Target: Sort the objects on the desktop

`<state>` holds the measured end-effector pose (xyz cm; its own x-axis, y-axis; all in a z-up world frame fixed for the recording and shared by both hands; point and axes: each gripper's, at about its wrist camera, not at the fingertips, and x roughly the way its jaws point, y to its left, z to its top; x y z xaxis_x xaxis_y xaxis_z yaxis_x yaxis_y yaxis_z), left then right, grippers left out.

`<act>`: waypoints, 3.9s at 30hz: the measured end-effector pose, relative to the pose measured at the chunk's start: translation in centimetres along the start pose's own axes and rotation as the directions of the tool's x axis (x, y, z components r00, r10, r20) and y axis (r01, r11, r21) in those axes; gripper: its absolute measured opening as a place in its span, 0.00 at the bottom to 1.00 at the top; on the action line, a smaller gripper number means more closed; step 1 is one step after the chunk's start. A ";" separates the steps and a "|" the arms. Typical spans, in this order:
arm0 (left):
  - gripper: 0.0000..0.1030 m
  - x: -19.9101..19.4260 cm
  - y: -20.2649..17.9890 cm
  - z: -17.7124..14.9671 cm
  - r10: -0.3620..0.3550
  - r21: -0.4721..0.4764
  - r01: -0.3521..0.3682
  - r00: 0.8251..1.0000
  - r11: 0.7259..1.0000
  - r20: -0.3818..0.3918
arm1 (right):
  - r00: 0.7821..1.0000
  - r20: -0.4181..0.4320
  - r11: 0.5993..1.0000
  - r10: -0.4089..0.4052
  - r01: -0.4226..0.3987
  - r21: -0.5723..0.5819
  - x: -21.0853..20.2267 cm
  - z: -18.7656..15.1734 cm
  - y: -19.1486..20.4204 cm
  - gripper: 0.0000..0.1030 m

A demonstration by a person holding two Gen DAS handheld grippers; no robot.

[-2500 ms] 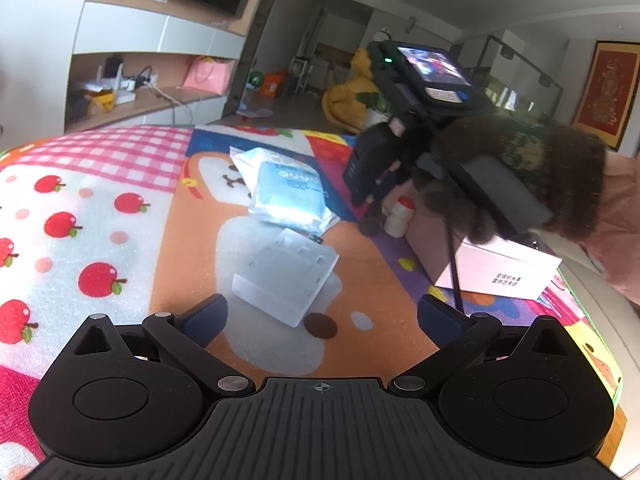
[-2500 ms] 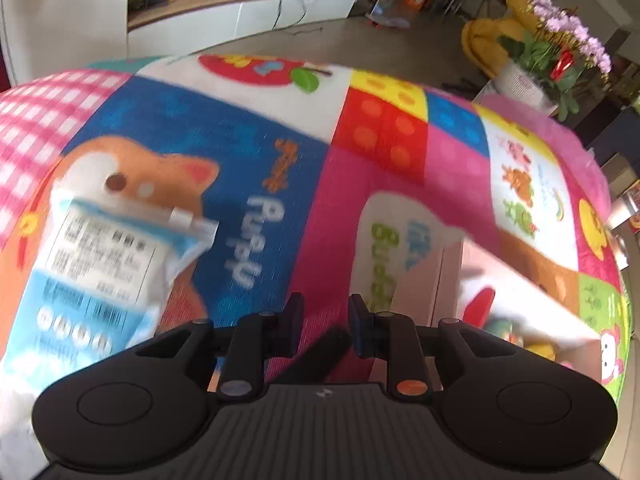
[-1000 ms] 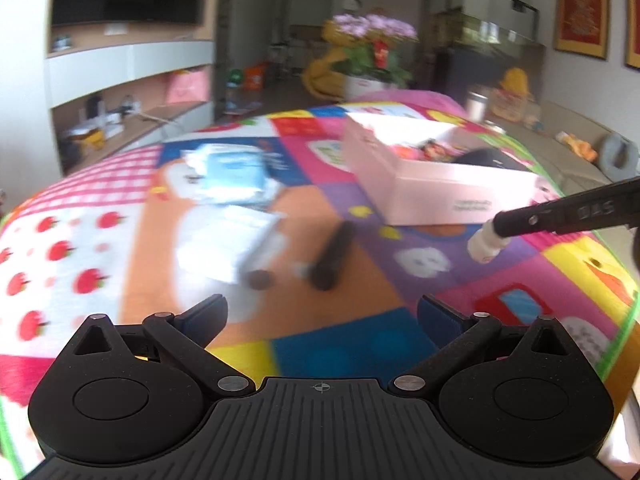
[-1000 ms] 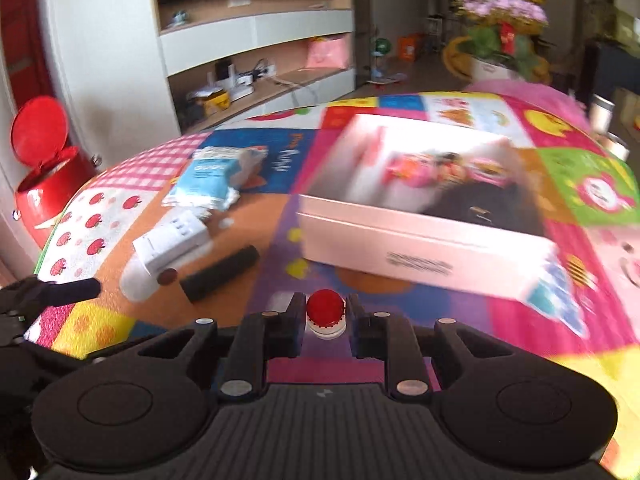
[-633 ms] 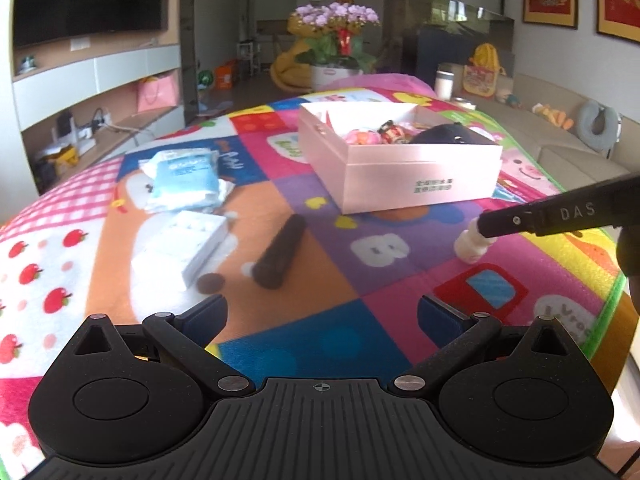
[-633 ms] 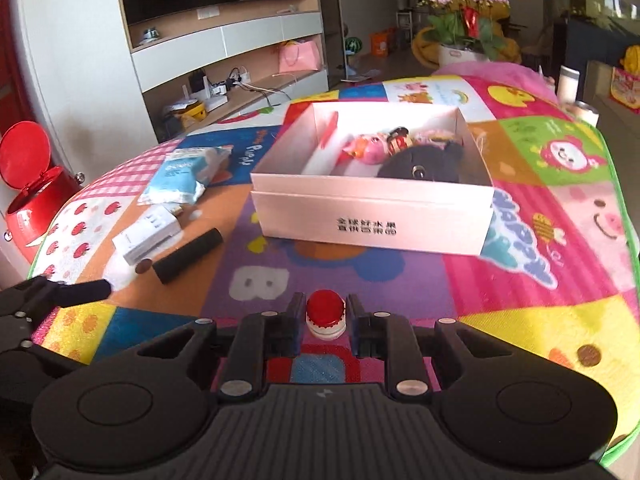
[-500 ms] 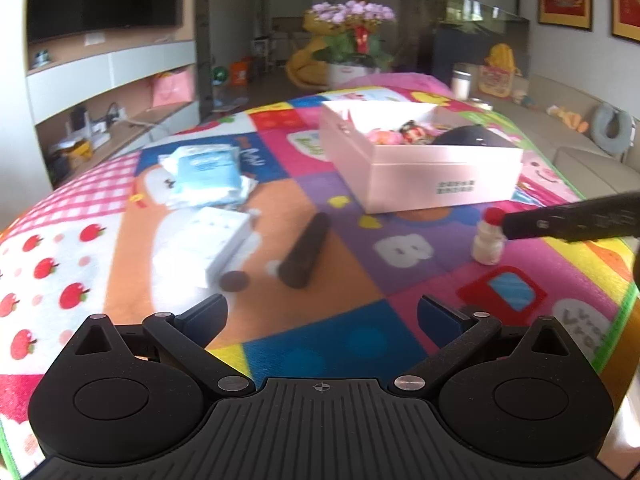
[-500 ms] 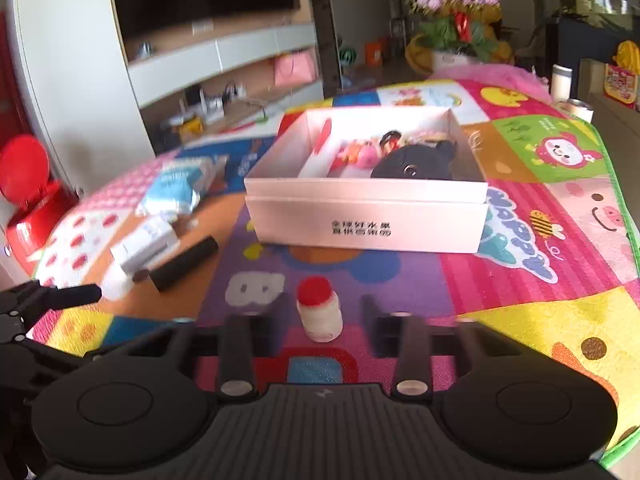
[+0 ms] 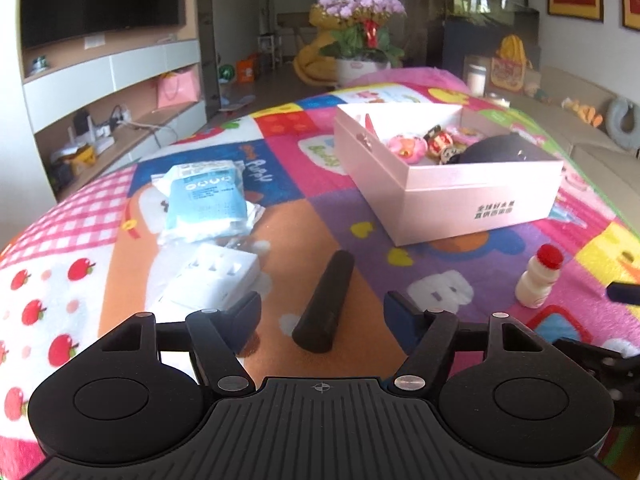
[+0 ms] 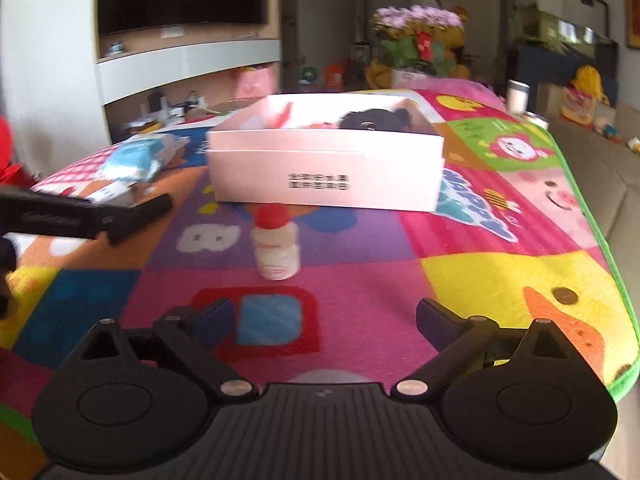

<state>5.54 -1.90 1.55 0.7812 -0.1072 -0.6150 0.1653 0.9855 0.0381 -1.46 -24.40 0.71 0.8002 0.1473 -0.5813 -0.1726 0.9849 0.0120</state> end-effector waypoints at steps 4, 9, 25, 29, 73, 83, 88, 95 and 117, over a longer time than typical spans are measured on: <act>0.45 1.4 -0.3 0.0 0.003 0.017 -0.003 0.999 1.000 -0.033 | 0.999 -0.022 0.999 0.024 -0.023 0.026 0.3 0.1 -0.5 1.00; 0.23 1.0 -0.7 -0.2 -0.036 0.037 0.037 0.999 0.999 -0.030 | 1.000 -0.021 0.999 0.023 -0.022 0.023 0.3 0.0 -0.4 1.00; 0.43 -4.3 -0.6 -4.0 -0.083 0.080 0.086 0.996 0.993 -0.045 | 0.999 -0.035 1.000 -0.010 0.010 -0.007 0.5 0.1 0.2 1.00; 0.54 -4.1 1.6 -3.9 -0.006 0.056 0.009 0.999 0.998 -0.041 | 0.999 -0.035 1.000 -0.018 0.018 -0.006 0.5 0.1 0.3 1.00; 0.78 5.3 0.8 2.3 -0.029 -0.043 0.028 0.999 0.999 -0.027 | 1.000 -0.028 1.000 -0.014 0.014 0.000 0.4 0.0 0.2 1.00; 0.78 -0.3 1.4 -1.8 -0.088 -0.013 0.088 0.995 0.996 -0.042 | 0.998 -0.066 1.000 0.007 -0.008 -0.001 0.6 0.4 -0.1 1.00; 0.78 -3.4 1.5 -4.1 -0.086 -0.007 0.086 0.996 0.996 -0.039 | 0.998 -0.059 1.000 0.002 -0.003 -0.012 0.6 0.3 0.0 1.00; 0.92 -4.2 1.1 -5.0 -0.096 -0.020 0.096 0.995 0.995 -0.012 | 0.998 -0.055 1.000 -0.004 0.003 -0.020 0.6 0.3 0.1 1.00; 0.93 -4.3 1.0 -5.2 -0.073 -0.041 0.073 0.997 0.997 -0.010 | 0.995 -0.099 1.000 -0.011 0.009 -0.018 0.8 0.9 0.1 1.00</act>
<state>-0.79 0.20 0.10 0.7611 -0.1779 -0.6237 0.1969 0.9796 -0.0391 -0.33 -24.07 1.01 0.7412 0.1270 -0.6592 -0.1760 0.9844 -0.0082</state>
